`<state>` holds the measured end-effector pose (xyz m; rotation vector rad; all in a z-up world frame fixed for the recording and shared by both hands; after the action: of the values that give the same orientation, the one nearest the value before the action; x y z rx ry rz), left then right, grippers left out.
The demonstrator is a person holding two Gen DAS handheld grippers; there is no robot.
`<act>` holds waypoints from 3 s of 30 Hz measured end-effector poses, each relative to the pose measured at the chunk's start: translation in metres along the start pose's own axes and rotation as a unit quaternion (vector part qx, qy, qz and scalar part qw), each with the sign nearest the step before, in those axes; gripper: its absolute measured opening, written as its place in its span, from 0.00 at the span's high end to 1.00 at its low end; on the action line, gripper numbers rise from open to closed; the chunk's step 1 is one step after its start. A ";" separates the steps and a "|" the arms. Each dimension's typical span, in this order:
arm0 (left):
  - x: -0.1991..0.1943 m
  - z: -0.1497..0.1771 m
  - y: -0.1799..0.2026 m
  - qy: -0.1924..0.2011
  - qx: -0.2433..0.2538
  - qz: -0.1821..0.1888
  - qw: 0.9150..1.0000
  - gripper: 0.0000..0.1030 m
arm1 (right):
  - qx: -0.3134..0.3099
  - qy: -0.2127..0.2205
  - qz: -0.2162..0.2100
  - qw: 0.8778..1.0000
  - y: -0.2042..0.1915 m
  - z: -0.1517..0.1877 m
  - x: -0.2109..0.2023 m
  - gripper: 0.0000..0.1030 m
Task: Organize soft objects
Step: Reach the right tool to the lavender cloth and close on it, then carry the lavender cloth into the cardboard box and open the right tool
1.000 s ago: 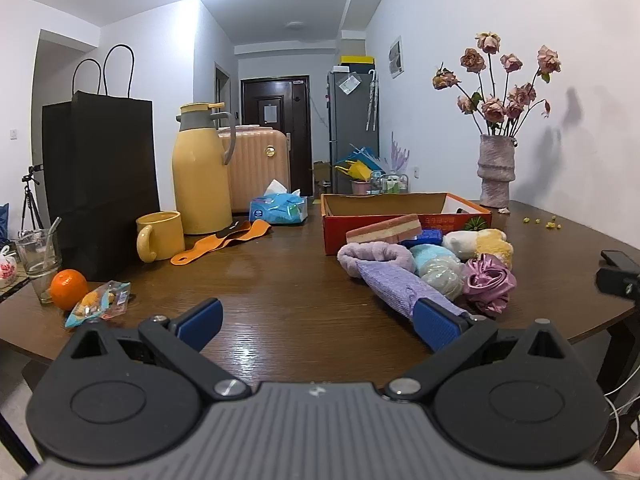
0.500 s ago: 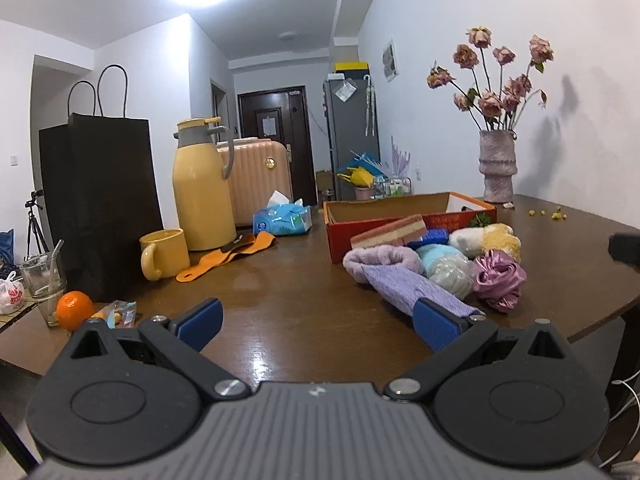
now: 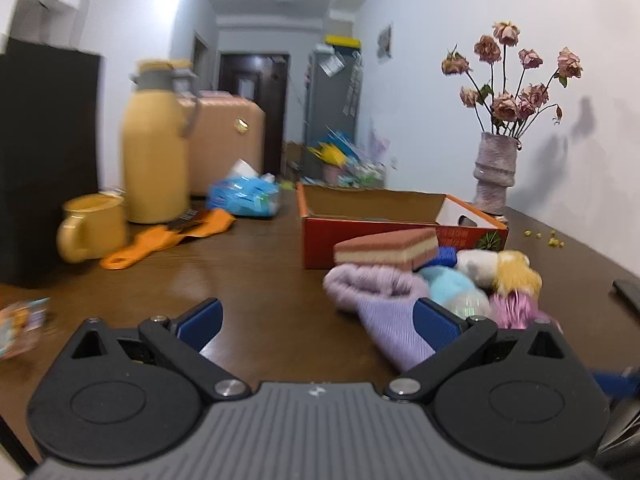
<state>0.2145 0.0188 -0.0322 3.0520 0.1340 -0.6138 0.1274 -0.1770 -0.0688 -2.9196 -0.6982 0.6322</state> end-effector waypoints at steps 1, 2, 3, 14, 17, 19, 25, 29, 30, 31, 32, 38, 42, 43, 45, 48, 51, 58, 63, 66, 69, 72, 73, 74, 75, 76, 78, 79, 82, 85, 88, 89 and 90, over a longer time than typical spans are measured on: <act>0.016 -0.006 0.005 -0.016 0.000 0.023 1.000 0.00 | -0.004 -0.001 -0.004 1.000 -0.002 -0.003 0.010 0.21; 0.031 -0.011 0.011 -0.032 0.000 0.052 0.998 0.00 | -0.006 -0.002 -0.008 1.000 -0.005 -0.006 0.019 0.24; 0.046 -0.013 0.016 -0.048 0.000 0.069 0.996 0.03 | -0.007 -0.005 -0.012 1.000 -0.006 -0.008 0.027 0.25; 0.027 0.044 0.023 -0.135 -0.004 0.108 0.985 0.64 | 0.018 -0.022 0.041 0.999 0.042 -0.007 0.026 0.52; 0.006 0.046 0.021 -0.127 -0.022 0.129 0.983 0.39 | 0.048 -0.012 0.013 0.999 0.046 -0.011 0.015 0.44; 0.006 0.035 0.019 -0.103 -0.031 0.133 0.985 0.37 | 0.077 -0.010 -0.011 0.997 0.046 -0.011 0.017 0.42; 0.041 0.034 0.033 -0.141 -0.024 0.152 0.978 0.77 | 0.135 -0.027 -0.017 0.990 0.056 -0.004 0.050 0.42; 0.028 0.044 0.033 -0.144 -0.014 0.159 0.977 0.91 | 0.124 -0.016 -0.003 0.992 0.054 -0.002 0.054 0.55; 0.022 0.046 0.033 -0.145 -0.017 0.161 0.976 0.92 | 0.119 -0.017 -0.006 0.993 0.052 0.000 0.053 0.62; 0.016 0.049 0.032 -0.143 -0.018 0.162 0.976 0.93 | 0.113 -0.018 -0.008 0.993 0.049 0.001 0.053 0.71; 0.009 0.051 0.031 -0.140 -0.019 0.161 0.977 0.94 | 0.105 -0.020 -0.007 0.994 0.045 0.002 0.052 0.77; -0.031 0.048 0.026 -0.105 -0.019 0.158 0.982 0.96 | 0.050 -0.013 -0.014 0.999 0.018 0.002 0.031 0.89; -0.039 0.017 0.026 -0.056 -0.020 0.161 0.985 0.96 | 0.013 0.018 -0.020 1.000 0.009 -0.019 0.014 0.89; -0.037 0.005 0.027 -0.046 -0.021 0.162 0.986 0.96 | 0.005 0.029 -0.022 0.999 0.010 -0.029 0.011 0.89; -0.028 -0.019 0.030 -0.027 -0.021 0.157 0.987 0.96 | 0.006 0.044 -0.032 0.999 0.014 -0.052 0.012 0.89; -0.011 -0.066 0.039 0.007 -0.014 0.165 0.986 0.96 | -0.003 0.055 -0.045 0.997 0.025 -0.094 0.022 0.88; 0.021 -0.115 0.050 0.013 -0.013 0.177 0.984 0.96 | -0.002 0.053 -0.061 0.997 0.046 -0.142 0.043 0.87; 0.155 -0.188 0.074 -0.056 -0.003 0.171 0.984 0.96 | 0.100 -0.040 -0.110 0.988 0.126 -0.245 0.156 0.87; 0.274 -0.190 0.076 -0.117 0.006 0.106 0.987 0.96 | 0.188 -0.110 -0.112 0.970 0.180 -0.277 0.267 0.87; 0.323 -0.177 0.079 -0.125 0.035 0.074 0.989 0.93 | 0.160 -0.144 -0.085 0.973 0.193 -0.278 0.331 0.86; 0.357 -0.161 0.079 -0.136 0.063 0.042 0.988 0.77 | 0.141 -0.176 -0.052 0.973 0.202 -0.268 0.385 0.59; 0.358 -0.159 0.075 -0.115 0.067 0.053 0.990 0.71 | 0.124 -0.190 -0.032 0.973 0.207 -0.263 0.409 0.38; 0.356 -0.161 0.074 -0.107 0.073 0.052 0.990 0.71 | 0.122 -0.189 -0.037 0.974 0.207 -0.264 0.413 0.37; 0.353 -0.162 0.075 -0.101 0.080 0.049 0.990 0.68 | 0.124 -0.190 -0.045 0.973 0.208 -0.264 0.414 0.37; 0.351 -0.164 0.075 -0.099 0.085 0.048 0.990 0.63 | 0.125 -0.189 -0.051 0.973 0.209 -0.264 0.413 0.37; 0.349 -0.165 0.074 -0.100 0.086 0.048 0.990 0.62 | 0.126 -0.188 -0.053 0.973 0.209 -0.265 0.410 0.36; 0.340 -0.171 0.072 -0.103 0.084 0.047 0.990 0.58 | 0.119 -0.184 -0.050 0.974 0.210 -0.270 0.402 0.36; 0.334 -0.176 0.069 -0.103 0.080 0.047 0.990 0.57 | 0.109 -0.181 -0.047 0.976 0.210 -0.272 0.394 0.35; 0.304 -0.190 0.059 -0.092 0.080 0.040 0.992 0.43 | 0.082 -0.167 -0.030 0.982 0.213 -0.284 0.358 0.33; 0.264 -0.204 0.041 -0.082 0.075 0.027 0.993 0.12 | 0.070 -0.152 -0.019 0.986 0.216 -0.294 0.311 0.30; 0.221 -0.213 0.023 -0.064 0.052 0.023 0.996 0.10 | 0.063 -0.129 -0.004 0.990 0.219 -0.302 0.258 0.24; 0.207 -0.215 0.019 -0.055 0.052 0.020 0.997 0.08 | 0.062 -0.119 0.005 0.991 0.219 -0.304 0.240 0.22; 0.192 -0.216 0.017 -0.048 0.051 0.016 0.997 0.08 | 0.062 -0.110 0.010 0.992 0.219 -0.306 0.224 0.22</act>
<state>0.4756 0.0264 0.0928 3.1059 0.0541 -0.7875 0.5260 -0.2651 0.0904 -2.7734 -0.6245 0.9724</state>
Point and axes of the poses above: each gripper's, at about its wrist camera, not at the fingertips, and x roughly the way its jaws point, y to its right, z to its underside, the point moved 6 cm from there along x, roughly the way its jaws point, and after that the axes turned 11 degrees about -z, right-handed, at the moved point
